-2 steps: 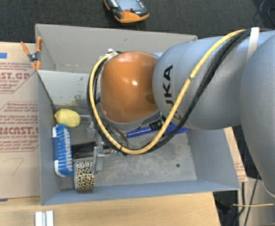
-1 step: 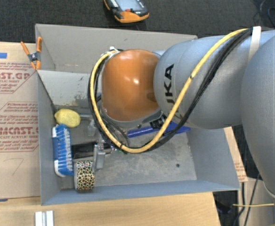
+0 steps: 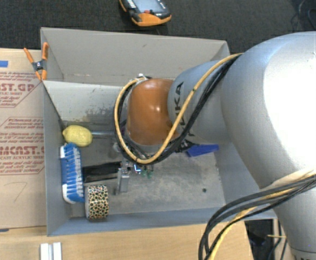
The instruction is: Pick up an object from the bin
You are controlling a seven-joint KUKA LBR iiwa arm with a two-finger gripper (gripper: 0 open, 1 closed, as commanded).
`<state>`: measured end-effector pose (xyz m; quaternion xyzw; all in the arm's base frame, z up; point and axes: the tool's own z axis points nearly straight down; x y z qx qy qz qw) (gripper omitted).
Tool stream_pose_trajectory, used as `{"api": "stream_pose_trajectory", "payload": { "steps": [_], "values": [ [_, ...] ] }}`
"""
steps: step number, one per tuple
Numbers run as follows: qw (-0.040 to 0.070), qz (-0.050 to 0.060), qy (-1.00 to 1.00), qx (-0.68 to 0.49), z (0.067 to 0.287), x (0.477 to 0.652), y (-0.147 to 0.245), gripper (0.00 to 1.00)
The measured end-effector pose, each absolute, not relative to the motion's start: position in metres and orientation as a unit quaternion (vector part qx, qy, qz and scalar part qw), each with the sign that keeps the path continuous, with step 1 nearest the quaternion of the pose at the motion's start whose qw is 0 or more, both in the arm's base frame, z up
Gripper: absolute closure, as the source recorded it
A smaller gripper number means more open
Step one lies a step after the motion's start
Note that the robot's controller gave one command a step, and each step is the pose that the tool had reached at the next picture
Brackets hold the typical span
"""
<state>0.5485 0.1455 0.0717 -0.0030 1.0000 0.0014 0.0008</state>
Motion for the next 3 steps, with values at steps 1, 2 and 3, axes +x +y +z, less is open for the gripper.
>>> {"api": "stream_pose_trajectory", "payload": {
  "steps": [1, 2, 3],
  "values": [
    [0.005, 0.003, 0.999, -0.047, 0.0682, 0.5513, 0.1424, 0.00],
    [0.001, 0.003, 1.000, -0.009, 0.0646, 0.5509, 0.1425, 0.00],
    [0.004, 0.003, 0.999, -0.038, 0.0673, 0.5510, 0.1427, 0.00]
  ]
}}
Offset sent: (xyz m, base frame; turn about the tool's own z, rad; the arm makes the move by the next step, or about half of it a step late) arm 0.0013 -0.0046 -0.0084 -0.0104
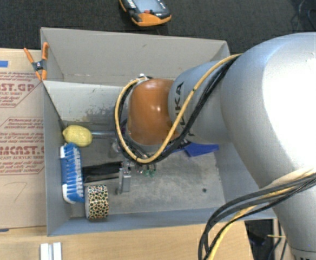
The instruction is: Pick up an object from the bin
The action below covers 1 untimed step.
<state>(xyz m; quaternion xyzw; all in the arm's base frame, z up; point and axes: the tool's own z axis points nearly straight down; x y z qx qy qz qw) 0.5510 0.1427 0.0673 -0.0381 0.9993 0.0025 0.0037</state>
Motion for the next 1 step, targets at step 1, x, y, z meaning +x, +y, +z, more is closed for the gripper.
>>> {"api": "stream_pose_trajectory", "payload": {
  "steps": [1],
  "values": [
    [0.004, 0.004, 1.000, -0.011, 0.0668, 0.5526, 0.1435, 1.00]
  ]
}}
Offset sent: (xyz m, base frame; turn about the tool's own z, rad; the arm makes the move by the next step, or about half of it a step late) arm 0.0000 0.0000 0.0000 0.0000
